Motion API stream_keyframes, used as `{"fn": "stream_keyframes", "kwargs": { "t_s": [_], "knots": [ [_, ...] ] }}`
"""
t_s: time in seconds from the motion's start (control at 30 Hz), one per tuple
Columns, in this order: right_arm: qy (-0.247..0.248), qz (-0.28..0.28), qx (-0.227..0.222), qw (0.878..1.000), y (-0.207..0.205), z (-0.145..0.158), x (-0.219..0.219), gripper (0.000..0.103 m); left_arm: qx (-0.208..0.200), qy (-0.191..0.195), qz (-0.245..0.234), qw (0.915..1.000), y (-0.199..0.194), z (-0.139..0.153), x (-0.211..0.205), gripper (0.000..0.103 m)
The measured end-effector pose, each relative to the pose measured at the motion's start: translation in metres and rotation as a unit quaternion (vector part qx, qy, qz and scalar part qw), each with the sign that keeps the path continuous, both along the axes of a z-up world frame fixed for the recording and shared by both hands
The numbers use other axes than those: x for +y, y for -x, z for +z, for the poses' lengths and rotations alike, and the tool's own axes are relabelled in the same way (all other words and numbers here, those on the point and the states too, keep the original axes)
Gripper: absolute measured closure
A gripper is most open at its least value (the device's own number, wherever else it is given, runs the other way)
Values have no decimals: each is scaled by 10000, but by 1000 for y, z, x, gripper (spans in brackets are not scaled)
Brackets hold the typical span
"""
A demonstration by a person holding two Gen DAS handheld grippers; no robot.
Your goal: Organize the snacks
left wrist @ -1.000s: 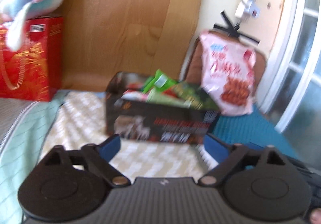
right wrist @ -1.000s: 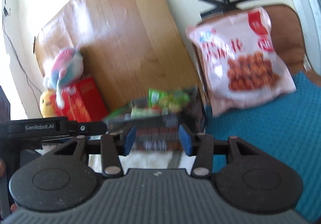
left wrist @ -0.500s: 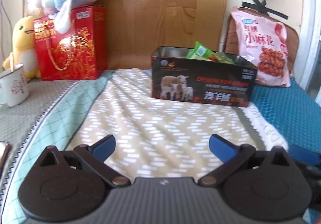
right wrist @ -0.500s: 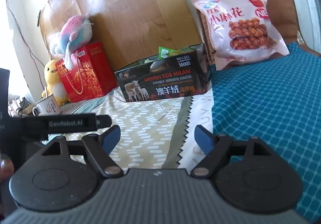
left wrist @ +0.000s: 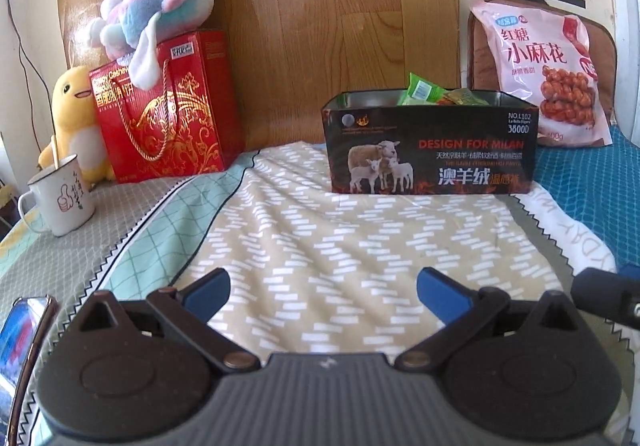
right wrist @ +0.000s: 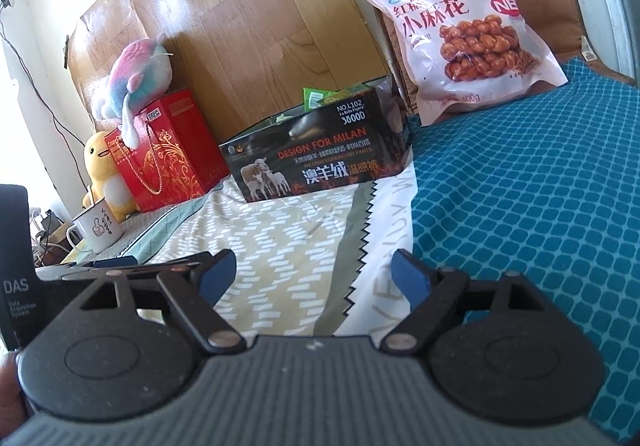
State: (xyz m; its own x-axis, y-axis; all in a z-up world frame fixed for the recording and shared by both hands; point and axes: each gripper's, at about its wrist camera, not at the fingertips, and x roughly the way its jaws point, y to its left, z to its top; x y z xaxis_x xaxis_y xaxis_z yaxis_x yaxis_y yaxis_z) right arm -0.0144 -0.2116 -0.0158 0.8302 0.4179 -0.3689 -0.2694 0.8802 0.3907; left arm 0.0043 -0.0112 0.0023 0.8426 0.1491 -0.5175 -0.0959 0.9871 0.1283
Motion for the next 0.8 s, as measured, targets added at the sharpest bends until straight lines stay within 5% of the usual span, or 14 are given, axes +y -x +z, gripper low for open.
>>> {"fn": "stream_keyframes", "kwargs": {
  "t_s": [0.63,0.8],
  "knots": [
    [28,-35,-105,9999,1,2,2,5,367,533,-312,9974,-6,-5,12,0],
    [83,-318,-266,9991,5,4,3,0,-22,837,-281,9961,3,0,22,0]
  ]
}}
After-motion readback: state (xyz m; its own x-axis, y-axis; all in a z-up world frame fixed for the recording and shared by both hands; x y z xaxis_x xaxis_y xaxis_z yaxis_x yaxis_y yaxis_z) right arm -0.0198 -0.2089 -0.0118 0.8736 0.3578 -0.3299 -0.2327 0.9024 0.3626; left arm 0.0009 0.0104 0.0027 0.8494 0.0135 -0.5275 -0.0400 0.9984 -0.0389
